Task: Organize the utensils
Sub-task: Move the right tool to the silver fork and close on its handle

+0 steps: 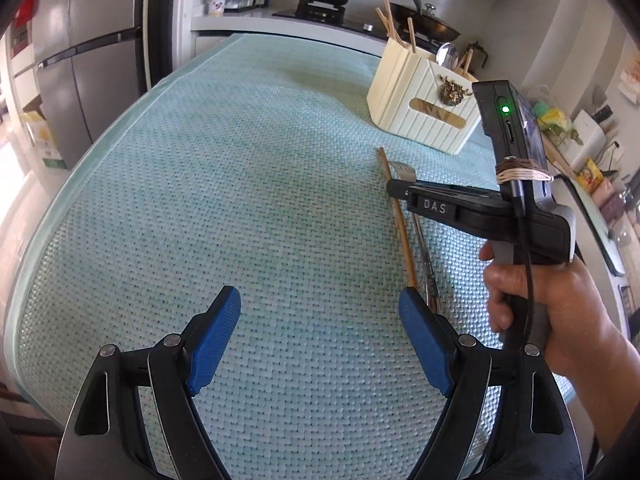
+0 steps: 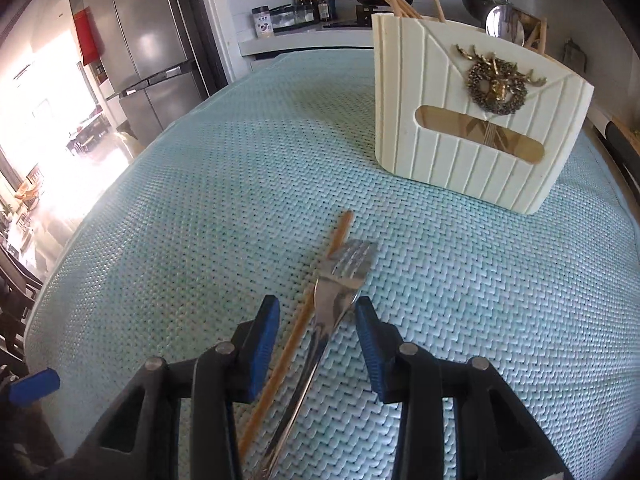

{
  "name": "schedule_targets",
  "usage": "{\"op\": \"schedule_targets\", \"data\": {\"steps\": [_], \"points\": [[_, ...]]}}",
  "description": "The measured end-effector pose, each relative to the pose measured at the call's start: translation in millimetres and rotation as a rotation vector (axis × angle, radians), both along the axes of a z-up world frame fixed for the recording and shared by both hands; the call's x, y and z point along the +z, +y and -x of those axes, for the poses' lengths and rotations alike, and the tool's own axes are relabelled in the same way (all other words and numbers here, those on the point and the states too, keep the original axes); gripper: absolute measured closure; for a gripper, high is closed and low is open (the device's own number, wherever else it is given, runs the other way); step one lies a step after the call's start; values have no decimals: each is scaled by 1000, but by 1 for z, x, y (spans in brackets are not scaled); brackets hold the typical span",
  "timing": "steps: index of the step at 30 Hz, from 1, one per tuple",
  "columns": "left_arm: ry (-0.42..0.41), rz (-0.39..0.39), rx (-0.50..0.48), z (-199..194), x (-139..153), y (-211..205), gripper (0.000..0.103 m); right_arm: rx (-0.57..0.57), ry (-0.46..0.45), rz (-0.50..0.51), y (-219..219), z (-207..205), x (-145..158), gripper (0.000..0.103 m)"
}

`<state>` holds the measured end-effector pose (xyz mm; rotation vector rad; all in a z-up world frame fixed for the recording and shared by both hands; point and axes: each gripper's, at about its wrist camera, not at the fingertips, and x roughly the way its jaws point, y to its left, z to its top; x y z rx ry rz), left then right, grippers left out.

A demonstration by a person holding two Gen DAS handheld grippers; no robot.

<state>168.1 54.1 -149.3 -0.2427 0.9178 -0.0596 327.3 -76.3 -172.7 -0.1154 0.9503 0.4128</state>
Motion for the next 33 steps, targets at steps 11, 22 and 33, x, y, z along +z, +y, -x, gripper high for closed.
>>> {"op": "schedule_targets", "data": {"steps": [11, 22, 33], "points": [[28, 8, -11, -9, -8, -6, 20, -35, 3, -27, -65, 30, 3, 97], [46, -7, -18, -13, -11, -10, 20, -134, 1, -50, -153, 63, 14, 61], [80, -5, 1, -24, -19, 1, 20, -222, -12, -163, -184, 110, 16, 53]]}}
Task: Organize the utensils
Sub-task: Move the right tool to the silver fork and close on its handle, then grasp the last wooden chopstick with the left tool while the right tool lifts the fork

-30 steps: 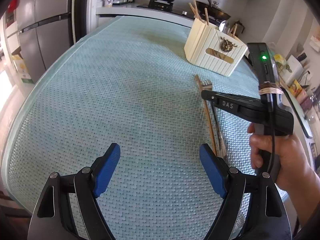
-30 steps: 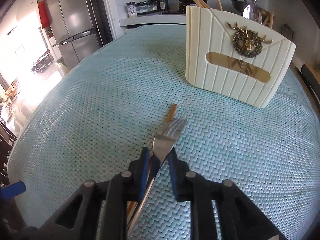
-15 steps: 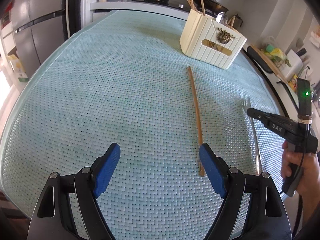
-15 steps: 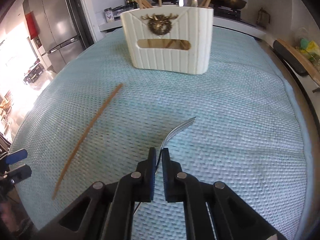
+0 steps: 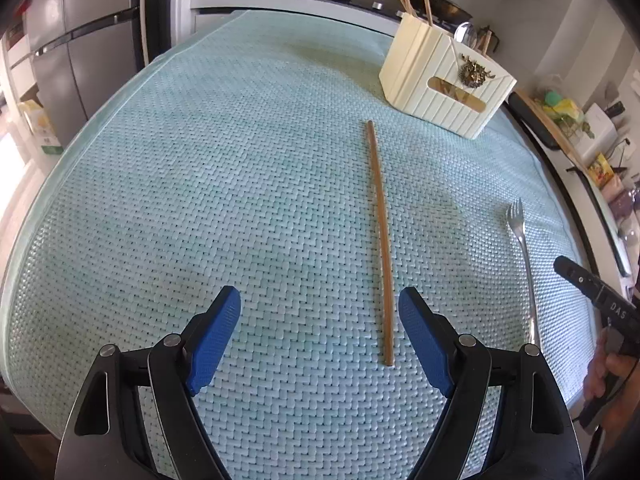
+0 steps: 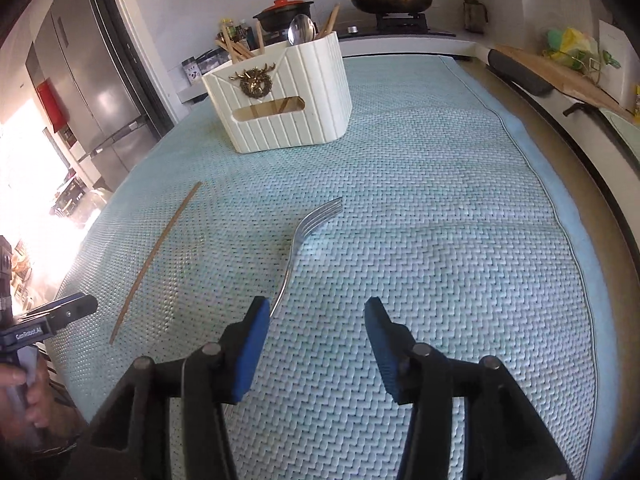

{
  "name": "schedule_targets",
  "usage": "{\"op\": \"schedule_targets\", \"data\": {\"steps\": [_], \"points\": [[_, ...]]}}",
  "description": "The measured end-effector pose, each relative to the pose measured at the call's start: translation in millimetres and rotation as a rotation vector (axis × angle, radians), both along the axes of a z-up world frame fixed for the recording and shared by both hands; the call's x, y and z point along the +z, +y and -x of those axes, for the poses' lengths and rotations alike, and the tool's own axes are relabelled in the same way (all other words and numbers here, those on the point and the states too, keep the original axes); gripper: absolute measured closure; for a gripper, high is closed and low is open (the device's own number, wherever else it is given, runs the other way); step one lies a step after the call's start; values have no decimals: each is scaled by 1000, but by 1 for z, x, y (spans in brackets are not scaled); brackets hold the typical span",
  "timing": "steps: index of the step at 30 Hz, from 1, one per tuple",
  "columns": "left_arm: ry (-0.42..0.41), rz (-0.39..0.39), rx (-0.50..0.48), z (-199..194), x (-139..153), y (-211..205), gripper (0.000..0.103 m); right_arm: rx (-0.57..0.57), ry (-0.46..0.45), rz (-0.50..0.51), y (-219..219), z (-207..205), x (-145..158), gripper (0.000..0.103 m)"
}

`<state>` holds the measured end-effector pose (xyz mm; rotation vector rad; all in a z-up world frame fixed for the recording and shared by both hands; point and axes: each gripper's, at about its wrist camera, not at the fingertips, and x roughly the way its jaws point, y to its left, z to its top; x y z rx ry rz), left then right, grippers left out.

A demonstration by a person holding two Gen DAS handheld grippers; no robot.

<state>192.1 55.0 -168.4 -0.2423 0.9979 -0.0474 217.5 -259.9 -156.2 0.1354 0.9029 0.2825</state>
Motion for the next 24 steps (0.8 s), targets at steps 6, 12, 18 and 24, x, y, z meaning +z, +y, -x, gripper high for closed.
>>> {"op": "schedule_targets", "data": {"steps": [6, 12, 18, 24], "points": [[-9, 4, -8, 2, 1, -4, 20, 71, -11, 10, 28, -12, 4, 53], [-4, -21, -13, 9, -2, -4, 20, 39, 37, 14, 33, -50, -15, 94], [-13, -6, 11, 15, 0, 10, 20, -82, 79, -229, -23, -47, -24, 96], [-8, -8, -4, 6, -1, 6, 20, -167, 81, -188, -53, -32, -24, 93]]}}
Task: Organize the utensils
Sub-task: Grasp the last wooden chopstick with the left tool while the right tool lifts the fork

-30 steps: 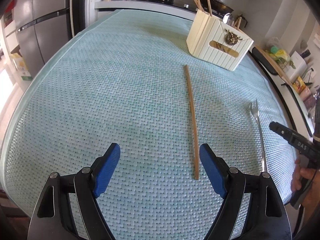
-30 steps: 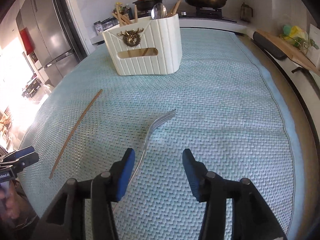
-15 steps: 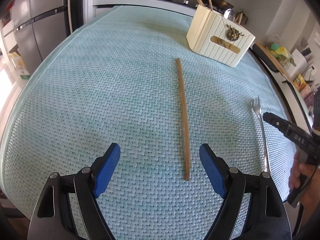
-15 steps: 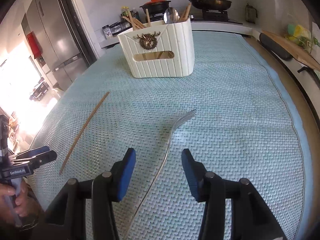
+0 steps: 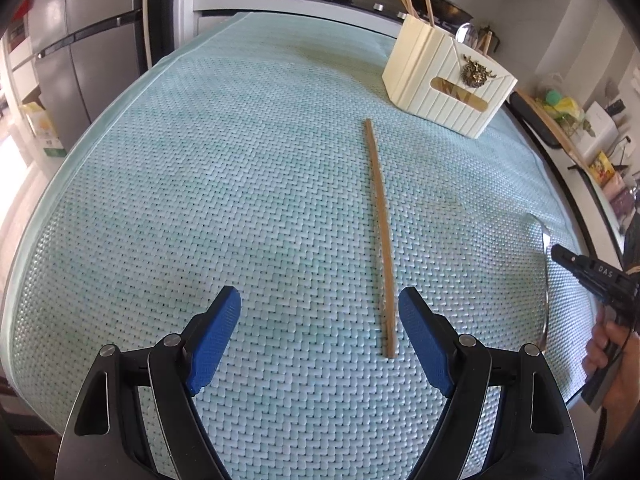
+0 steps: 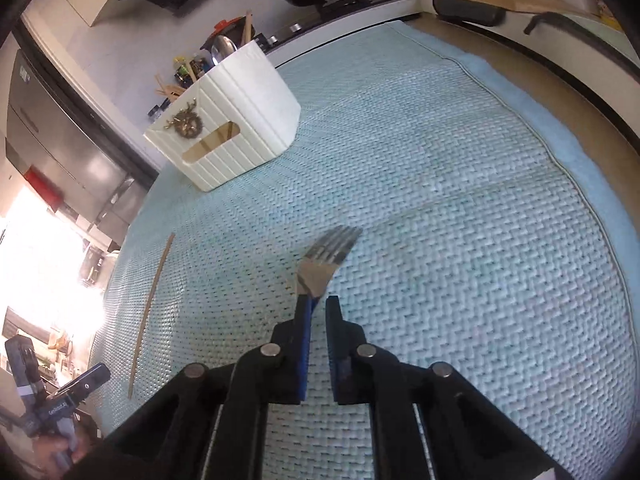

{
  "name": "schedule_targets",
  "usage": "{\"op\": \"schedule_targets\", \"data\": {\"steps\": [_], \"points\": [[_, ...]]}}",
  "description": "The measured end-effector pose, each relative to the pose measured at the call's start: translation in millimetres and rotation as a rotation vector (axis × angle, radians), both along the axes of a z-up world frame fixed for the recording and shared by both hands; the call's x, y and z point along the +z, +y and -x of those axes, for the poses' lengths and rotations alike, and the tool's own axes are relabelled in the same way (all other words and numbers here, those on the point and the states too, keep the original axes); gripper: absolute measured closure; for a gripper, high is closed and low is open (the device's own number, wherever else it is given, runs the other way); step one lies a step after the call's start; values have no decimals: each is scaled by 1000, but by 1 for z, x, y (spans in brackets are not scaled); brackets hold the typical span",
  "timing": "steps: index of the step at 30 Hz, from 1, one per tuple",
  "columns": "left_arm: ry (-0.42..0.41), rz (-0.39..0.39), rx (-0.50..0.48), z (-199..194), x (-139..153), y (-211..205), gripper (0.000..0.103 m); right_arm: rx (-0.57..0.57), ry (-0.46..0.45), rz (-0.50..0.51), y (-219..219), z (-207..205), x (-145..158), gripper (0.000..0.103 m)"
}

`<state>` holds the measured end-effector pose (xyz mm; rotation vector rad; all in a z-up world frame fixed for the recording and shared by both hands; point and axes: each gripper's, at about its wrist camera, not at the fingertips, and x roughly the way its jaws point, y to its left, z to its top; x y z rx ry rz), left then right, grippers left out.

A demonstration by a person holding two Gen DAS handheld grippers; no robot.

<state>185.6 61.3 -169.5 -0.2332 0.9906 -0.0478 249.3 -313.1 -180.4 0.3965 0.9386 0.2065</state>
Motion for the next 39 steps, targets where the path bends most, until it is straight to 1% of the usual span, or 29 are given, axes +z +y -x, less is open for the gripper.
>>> {"op": "schedule_targets", "data": {"steps": [5, 6, 7, 8, 9, 13, 15, 18, 20, 21, 23, 27, 28, 29, 32, 33, 35, 37, 39], "points": [[2, -15, -14, -13, 5, 0, 20, -14, -3, 74, -4, 7, 5, 92], [2, -17, -22, -18, 7, 0, 20, -11, -10, 83, -2, 8, 9, 86], [3, -19, -33, -24, 8, 0, 20, -8, -18, 82, -2, 9, 12, 77], [2, -23, -45, -30, 10, -1, 20, -8, -29, 75, 0, 12, 15, 57], [1, -29, -60, -38, 12, -2, 20, -8, -42, 68, 2, 13, 19, 47], [29, -85, -119, -76, 9, -17, 19, -3, -41, 81, 12, 9, 24, 47], [36, -118, -132, -97, 6, -25, 19, -1, -42, 95, 17, 7, 23, 47], [64, -137, -136, -130, -3, -32, 21, 6, -42, 100, 22, 7, 22, 47], [84, -156, -146, -148, -8, -38, 25, 12, -44, 112, 22, 8, 22, 47], [95, -170, -153, -154, -11, -41, 28, 12, -44, 117, 21, 9, 21, 47], [92, -211, -163, -162, -14, -46, 29, 10, -43, 124, 17, 9, 23, 47], [101, -216, -188, -171, -14, -52, 29, 22, -16, 133, 14, 3, 22, 47], [101, -220, -191, -172, -14, -53, 31, 26, -8, 139, 15, -1, 22, 47], [98, -220, -196, -173, -14, -54, 33, 31, 3, 143, 17, -5, 21, 47], [93, -211, -206, -173, -11, -60, 50, 49, 35, 178, 32, -23, 17, 47], [89, -209, -207, -172, -10, -61, 63, 54, 46, 201, 38, -29, 15, 47], [83, -206, -206, -170, -8, -63, 98, 69, 79, 241, 49, -43, 11, 47], [76, -178, -195, -164, -8, -62, 98, 67, 95, 270, 56, -52, 7, 47], [59, -149, -188, -163, -9, -58, 99, 50, 89, 301, 58, -57, 6, 47]]}}
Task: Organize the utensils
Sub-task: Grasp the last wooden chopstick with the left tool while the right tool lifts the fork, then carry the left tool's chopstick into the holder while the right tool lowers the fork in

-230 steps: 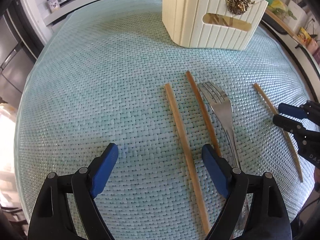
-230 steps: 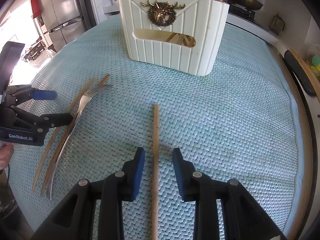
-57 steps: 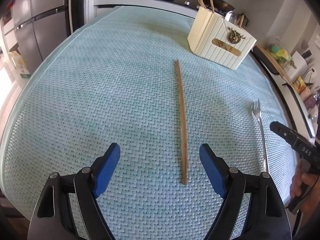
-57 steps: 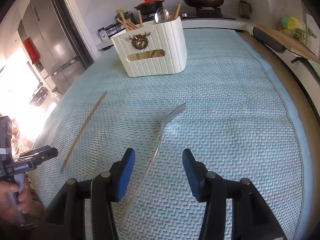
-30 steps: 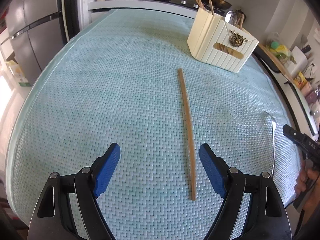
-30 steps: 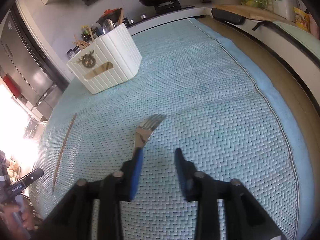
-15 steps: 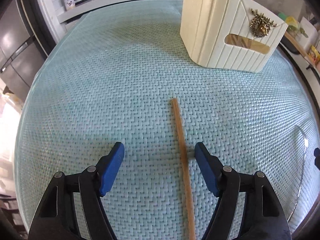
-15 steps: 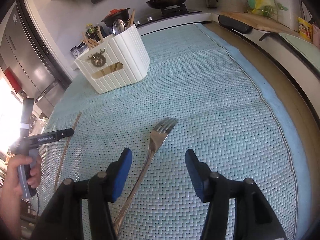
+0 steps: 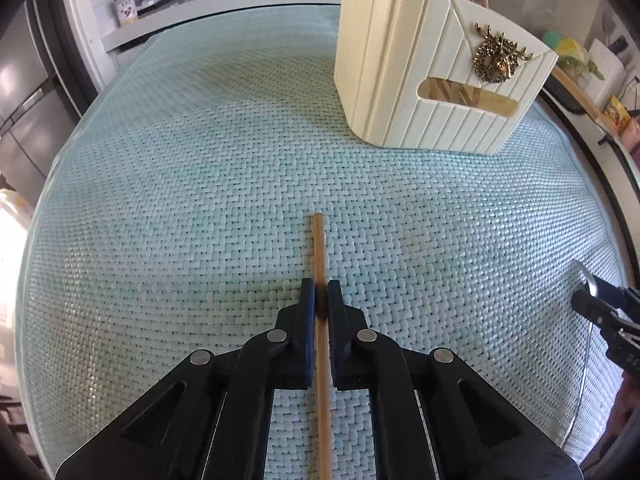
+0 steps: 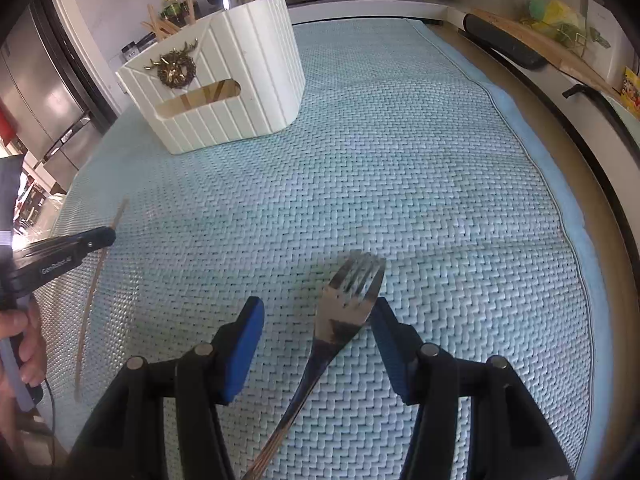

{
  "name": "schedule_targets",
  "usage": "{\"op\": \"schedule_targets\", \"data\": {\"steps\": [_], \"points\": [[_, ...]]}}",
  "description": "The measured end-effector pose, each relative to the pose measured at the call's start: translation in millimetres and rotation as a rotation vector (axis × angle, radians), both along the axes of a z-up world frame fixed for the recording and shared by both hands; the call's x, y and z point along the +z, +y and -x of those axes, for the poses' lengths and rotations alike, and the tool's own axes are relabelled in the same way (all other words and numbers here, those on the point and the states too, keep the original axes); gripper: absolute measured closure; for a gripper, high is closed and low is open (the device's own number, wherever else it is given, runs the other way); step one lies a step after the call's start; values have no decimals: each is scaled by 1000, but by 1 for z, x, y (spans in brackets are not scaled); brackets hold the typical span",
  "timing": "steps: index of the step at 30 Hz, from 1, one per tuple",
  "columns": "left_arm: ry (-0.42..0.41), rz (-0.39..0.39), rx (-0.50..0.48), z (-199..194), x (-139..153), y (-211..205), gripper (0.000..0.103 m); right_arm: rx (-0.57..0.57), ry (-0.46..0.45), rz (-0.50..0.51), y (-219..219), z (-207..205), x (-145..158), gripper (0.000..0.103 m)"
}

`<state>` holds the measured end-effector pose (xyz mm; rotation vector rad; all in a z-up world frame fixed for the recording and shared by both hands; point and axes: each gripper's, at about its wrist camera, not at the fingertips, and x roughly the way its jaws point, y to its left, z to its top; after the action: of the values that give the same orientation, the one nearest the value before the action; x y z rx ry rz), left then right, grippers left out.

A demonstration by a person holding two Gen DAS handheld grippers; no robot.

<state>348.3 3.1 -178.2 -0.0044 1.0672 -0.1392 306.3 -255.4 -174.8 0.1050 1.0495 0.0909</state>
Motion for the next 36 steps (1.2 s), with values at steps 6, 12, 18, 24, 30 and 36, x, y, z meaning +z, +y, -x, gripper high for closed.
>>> {"op": "schedule_targets", "data": {"steps": [6, 12, 18, 24, 30, 36], "points": [[-76, 79, 19, 13, 22, 13, 99, 28, -31, -33, -6, -3, 5, 91], [-205, 166, 27, 42, 77, 27, 100, 89, -155, -73, -8, 20, 37, 96], [-306, 229, 24, 69, 115, 41, 100, 154, -277, -79, -1, 50, 73, 97], [-364, 275, 21, 91, 136, 49, 100, 188, -394, -67, 2, 75, 107, 98], [-403, 304, 7, 105, 150, 45, 100, 221, -547, -12, 15, 96, 133, 98], [-413, 309, 2, 103, 154, 42, 100, 227, -572, -1, 17, 91, 144, 100]]}}
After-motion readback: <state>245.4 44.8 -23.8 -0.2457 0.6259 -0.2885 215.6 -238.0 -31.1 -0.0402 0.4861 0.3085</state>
